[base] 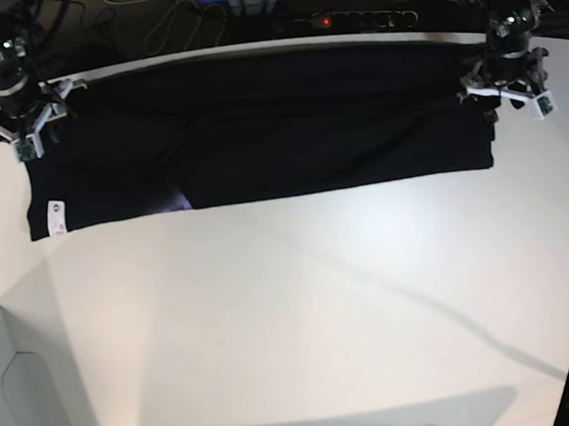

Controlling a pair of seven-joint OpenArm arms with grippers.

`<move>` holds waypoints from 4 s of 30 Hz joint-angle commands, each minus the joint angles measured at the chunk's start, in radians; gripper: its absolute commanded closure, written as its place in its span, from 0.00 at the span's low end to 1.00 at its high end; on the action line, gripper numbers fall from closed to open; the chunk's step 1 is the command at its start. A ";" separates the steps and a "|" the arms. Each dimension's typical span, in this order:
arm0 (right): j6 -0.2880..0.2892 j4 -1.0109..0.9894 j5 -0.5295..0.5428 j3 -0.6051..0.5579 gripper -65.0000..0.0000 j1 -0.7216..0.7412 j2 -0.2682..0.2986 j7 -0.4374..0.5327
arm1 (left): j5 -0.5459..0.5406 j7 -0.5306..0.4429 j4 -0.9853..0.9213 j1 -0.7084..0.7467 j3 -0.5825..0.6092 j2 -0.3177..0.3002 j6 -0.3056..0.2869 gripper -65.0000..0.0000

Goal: Fold the T-shirt properly
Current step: 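Pull the folded strip with both grippers toward the arms and smooth it, then grasp the strip's end with the left gripper and fold it toward the right gripper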

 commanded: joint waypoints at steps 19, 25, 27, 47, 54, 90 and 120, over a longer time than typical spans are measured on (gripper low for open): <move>0.003 0.010 0.002 -0.100 0.52 -0.001 -0.022 0.006 | -0.004 -0.022 -0.135 -0.048 0.009 -0.011 0.003 0.36; 0.003 0.009 0.002 -0.100 0.52 0.003 -0.022 0.006 | -0.004 -0.022 -0.137 -0.040 0.086 -0.013 0.003 0.36; 0.003 0.009 0.002 -0.100 0.52 0.003 -0.022 0.006 | -0.004 -0.022 -0.138 -0.039 0.100 -0.011 0.003 0.37; 0.003 -0.125 0.002 -0.097 0.52 0.039 -0.014 0.015 | -0.002 -0.021 -0.012 -0.037 0.029 -0.010 0.003 1.00; 0.003 -0.131 0.001 -0.098 0.52 0.060 -0.017 0.014 | 0.001 -0.018 0.178 0.003 0.063 0.046 0.003 1.00; 0.003 -0.129 0.001 -0.100 0.52 0.094 -0.014 0.009 | 0.199 -0.022 -0.020 -0.166 0.968 0.164 0.014 1.00; 0.003 -0.123 0.002 -0.100 0.52 0.100 -0.014 0.011 | 0.191 0.036 0.187 -0.154 1.006 0.027 0.013 0.37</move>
